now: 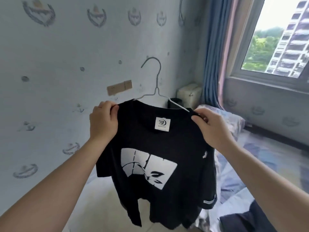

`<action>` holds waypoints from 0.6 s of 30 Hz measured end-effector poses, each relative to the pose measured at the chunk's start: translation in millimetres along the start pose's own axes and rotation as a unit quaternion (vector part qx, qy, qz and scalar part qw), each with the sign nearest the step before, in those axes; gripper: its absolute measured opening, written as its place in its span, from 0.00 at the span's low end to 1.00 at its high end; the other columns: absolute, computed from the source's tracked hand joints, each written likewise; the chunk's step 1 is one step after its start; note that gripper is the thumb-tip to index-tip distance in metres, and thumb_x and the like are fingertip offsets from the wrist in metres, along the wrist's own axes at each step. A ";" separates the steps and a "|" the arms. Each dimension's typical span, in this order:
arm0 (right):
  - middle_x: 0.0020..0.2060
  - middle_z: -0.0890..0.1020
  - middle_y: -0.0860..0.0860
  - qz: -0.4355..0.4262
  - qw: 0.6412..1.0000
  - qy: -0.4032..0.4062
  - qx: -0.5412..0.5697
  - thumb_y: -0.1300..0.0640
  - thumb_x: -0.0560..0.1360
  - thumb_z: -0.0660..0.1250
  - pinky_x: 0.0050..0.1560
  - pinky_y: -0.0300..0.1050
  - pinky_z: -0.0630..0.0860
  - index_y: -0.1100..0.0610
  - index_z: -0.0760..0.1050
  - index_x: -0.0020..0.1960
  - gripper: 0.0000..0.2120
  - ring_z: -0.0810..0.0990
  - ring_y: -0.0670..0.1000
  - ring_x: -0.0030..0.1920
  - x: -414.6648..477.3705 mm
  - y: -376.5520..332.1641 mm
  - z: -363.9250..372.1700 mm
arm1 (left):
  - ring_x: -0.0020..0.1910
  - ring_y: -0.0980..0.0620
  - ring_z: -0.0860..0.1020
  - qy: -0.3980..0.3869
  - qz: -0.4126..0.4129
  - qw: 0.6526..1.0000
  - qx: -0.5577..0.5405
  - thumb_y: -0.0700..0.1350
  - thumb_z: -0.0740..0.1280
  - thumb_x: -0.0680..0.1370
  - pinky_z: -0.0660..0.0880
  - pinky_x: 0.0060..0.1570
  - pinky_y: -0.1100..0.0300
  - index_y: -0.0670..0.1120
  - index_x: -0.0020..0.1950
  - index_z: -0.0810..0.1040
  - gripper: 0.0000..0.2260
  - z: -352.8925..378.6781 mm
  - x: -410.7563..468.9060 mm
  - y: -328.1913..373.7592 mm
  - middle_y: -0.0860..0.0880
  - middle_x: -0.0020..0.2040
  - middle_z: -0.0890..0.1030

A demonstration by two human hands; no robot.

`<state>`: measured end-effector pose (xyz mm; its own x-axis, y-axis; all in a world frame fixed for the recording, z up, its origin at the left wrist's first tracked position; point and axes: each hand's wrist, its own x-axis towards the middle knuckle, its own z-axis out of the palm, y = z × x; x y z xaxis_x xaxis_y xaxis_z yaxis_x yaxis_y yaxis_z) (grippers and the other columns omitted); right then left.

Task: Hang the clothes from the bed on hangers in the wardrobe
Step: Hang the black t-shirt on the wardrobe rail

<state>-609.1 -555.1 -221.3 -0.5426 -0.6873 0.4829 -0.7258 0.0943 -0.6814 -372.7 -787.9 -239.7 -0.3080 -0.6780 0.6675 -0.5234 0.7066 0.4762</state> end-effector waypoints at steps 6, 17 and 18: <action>0.37 0.79 0.40 0.112 0.994 0.015 0.008 0.58 0.78 0.68 0.39 0.27 0.68 0.48 0.77 0.50 0.05 0.76 0.34 0.38 -5.0 49.5 36.1 | 0.48 0.40 0.76 -0.076 -0.019 0.997 -0.019 0.46 0.61 0.83 0.72 0.50 0.45 0.43 0.52 0.79 0.09 96.3 14.8 -30.3 0.45 0.48 0.80; 0.34 0.74 0.41 0.210 0.977 0.042 -0.022 0.60 0.78 0.67 0.40 0.28 0.68 0.53 0.79 0.55 0.08 0.73 0.35 0.36 42.5 170.9 48.1 | 0.50 0.39 0.75 -0.172 0.021 0.984 -0.051 0.44 0.62 0.83 0.70 0.51 0.45 0.43 0.50 0.78 0.07 267.7 59.7 -17.4 0.45 0.47 0.79; 0.34 0.74 0.41 0.217 0.975 0.045 -0.023 0.61 0.78 0.67 0.40 0.27 0.67 0.54 0.79 0.56 0.08 0.73 0.35 0.36 51.7 183.4 47.5 | 0.50 0.39 0.74 -0.180 0.024 0.982 -0.051 0.44 0.62 0.83 0.70 0.51 0.45 0.44 0.50 0.78 0.07 283.6 66.3 -14.0 0.45 0.47 0.79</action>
<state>-750.2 -607.6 -347.4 -0.8363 -0.5098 0.2016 -0.4363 0.3963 -0.8078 -611.1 -900.2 -364.4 -0.6001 -0.6586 0.4540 -0.4244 0.7432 0.5172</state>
